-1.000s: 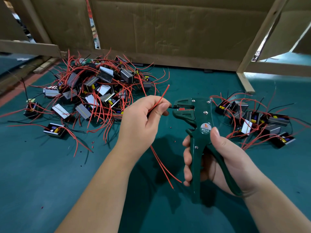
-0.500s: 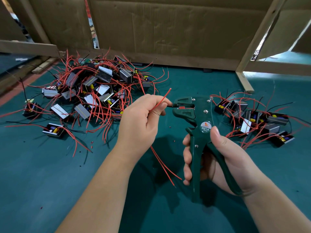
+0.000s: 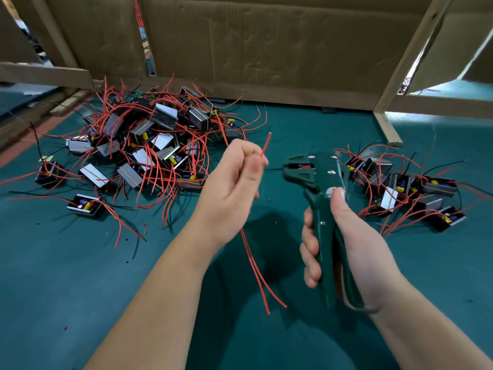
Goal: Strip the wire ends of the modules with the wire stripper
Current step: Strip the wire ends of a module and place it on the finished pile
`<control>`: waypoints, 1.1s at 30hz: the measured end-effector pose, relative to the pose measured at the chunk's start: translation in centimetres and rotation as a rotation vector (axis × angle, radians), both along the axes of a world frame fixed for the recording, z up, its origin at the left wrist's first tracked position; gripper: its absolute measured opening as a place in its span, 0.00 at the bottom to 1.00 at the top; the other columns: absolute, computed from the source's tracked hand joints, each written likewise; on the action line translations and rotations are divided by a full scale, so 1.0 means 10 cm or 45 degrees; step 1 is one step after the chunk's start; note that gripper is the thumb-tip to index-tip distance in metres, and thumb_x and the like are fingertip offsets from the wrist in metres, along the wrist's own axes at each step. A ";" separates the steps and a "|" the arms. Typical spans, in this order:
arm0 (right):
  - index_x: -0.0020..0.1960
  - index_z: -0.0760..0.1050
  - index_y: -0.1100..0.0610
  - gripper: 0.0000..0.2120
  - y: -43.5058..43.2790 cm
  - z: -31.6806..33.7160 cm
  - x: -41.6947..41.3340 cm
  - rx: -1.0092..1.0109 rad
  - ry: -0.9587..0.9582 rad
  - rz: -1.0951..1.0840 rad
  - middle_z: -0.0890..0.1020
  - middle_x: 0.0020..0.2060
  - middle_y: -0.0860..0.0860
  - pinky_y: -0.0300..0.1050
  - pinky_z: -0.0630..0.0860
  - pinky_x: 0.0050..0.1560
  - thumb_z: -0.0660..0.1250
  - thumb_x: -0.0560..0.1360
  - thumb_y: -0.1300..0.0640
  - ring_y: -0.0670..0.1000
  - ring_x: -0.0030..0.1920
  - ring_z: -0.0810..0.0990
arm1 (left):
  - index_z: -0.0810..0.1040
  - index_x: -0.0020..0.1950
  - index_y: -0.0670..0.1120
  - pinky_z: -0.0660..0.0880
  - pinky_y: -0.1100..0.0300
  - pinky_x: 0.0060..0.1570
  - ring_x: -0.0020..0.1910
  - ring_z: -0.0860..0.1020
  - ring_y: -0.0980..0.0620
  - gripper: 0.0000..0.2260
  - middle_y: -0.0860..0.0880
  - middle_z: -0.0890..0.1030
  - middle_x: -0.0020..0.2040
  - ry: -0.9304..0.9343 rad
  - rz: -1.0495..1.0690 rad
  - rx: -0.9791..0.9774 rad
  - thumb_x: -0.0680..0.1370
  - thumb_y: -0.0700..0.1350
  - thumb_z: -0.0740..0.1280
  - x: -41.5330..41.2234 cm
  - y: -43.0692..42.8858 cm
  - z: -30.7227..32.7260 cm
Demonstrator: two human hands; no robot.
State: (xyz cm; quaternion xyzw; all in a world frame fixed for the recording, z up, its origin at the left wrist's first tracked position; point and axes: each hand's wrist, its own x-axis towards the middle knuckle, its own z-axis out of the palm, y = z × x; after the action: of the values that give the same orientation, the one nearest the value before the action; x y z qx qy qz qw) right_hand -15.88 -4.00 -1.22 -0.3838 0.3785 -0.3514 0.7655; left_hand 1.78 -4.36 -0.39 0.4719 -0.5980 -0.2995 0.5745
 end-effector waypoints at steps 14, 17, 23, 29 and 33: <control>0.52 0.79 0.62 0.29 -0.12 0.10 -0.24 -0.020 -0.264 0.307 0.78 0.41 0.63 0.61 0.78 0.42 0.75 0.62 0.40 0.64 0.38 0.79 | 0.82 0.50 0.54 0.69 0.74 0.39 0.37 0.77 0.67 0.08 0.62 0.82 0.38 -0.223 0.094 0.034 0.77 0.41 0.69 0.10 -0.04 -0.03; 0.52 0.79 0.62 0.30 -0.11 0.11 -0.23 -0.017 -0.255 0.310 0.78 0.41 0.64 0.61 0.78 0.42 0.77 0.60 0.41 0.64 0.38 0.79 | 0.82 0.52 0.52 0.71 0.70 0.45 0.44 0.79 0.61 0.09 0.56 0.83 0.44 -0.291 0.162 -0.026 0.77 0.39 0.68 0.12 -0.04 -0.03; 0.55 0.78 0.64 0.29 -0.09 0.09 -0.22 -0.017 -0.273 0.402 0.78 0.41 0.65 0.63 0.77 0.44 0.75 0.64 0.44 0.65 0.39 0.79 | 0.82 0.51 0.50 0.68 0.69 0.42 0.40 0.74 0.57 0.08 0.53 0.79 0.43 -0.430 0.208 -0.116 0.78 0.40 0.66 0.12 -0.05 -0.05; 0.54 0.77 0.62 0.28 -0.06 0.05 -0.20 -0.057 -0.212 0.436 0.78 0.41 0.64 0.62 0.77 0.43 0.75 0.65 0.42 0.63 0.38 0.80 | 0.82 0.51 0.46 0.66 0.70 0.43 0.43 0.72 0.64 0.07 0.60 0.75 0.43 -0.564 0.247 -0.189 0.79 0.40 0.64 0.13 -0.07 -0.07; 0.49 0.79 0.60 0.29 -0.06 0.07 -0.17 -0.083 -0.129 0.372 0.78 0.37 0.62 0.59 0.78 0.39 0.75 0.63 0.37 0.62 0.33 0.79 | 0.81 0.53 0.46 0.68 0.65 0.41 0.40 0.72 0.59 0.08 0.56 0.73 0.43 -0.589 0.240 -0.249 0.79 0.38 0.63 0.12 -0.07 -0.06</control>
State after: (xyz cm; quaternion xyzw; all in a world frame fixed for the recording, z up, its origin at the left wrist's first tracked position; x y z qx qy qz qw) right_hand -17.59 -4.57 -0.52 -0.4412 0.2680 -0.2675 0.8136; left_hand 3.01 -5.04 -1.03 0.5237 -0.6930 -0.0695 0.4906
